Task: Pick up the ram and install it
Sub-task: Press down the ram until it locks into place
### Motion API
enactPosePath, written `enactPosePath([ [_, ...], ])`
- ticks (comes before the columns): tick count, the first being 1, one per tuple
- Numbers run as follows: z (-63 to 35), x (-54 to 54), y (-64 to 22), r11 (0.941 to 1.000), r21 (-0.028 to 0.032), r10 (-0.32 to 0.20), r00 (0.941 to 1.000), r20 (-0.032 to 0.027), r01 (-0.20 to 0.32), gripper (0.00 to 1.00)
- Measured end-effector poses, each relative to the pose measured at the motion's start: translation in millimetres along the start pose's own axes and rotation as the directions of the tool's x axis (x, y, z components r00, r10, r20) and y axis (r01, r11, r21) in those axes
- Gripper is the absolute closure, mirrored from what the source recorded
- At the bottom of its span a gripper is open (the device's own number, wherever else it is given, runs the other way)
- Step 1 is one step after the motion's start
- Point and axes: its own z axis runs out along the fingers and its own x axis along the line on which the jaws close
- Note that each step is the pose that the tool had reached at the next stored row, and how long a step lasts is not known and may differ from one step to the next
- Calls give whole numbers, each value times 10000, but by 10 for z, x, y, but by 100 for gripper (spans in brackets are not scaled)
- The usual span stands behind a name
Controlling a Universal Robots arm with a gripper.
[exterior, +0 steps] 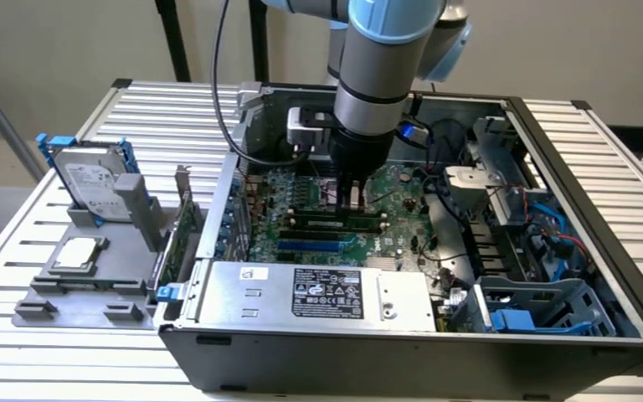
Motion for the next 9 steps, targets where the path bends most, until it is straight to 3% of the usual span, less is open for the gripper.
enactPosePath([
  [4, -169, -7, -15, 10000, -13, -2, 10000, -2, 2, 89],
  [9, -174, -7, -19, 10000, -20, -2, 10000, -2, 2, 89],
])
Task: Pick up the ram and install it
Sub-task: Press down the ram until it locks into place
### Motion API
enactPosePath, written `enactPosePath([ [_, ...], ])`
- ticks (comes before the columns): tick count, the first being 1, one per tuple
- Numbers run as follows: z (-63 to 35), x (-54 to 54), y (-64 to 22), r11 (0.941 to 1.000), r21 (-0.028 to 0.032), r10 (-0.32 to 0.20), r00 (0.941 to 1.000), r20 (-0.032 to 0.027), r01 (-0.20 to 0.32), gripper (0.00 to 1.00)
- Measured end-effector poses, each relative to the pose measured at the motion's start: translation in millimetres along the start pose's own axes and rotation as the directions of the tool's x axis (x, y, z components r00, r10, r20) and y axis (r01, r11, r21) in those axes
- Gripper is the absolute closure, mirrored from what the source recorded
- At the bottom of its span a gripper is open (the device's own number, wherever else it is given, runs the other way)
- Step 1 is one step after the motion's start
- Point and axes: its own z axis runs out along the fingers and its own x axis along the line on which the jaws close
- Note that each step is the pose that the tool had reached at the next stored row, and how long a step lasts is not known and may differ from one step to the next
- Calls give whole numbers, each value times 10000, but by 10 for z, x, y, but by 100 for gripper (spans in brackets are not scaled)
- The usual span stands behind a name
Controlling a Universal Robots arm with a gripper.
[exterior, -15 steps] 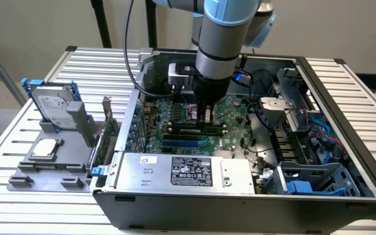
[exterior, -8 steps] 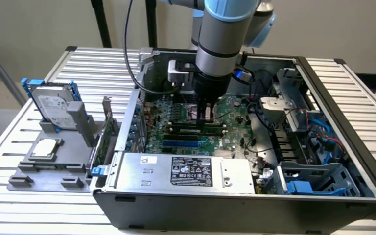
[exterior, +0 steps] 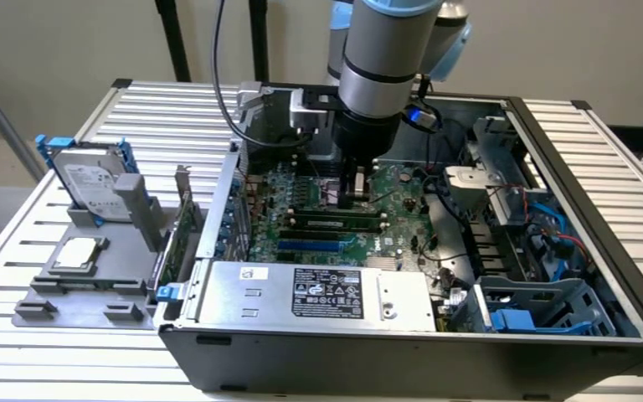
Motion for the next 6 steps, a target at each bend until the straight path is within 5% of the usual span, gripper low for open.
enactPosePath([
  [6, 0, 0, 0, 10000, 0, 0, 10000, -1, 0, 89],
])
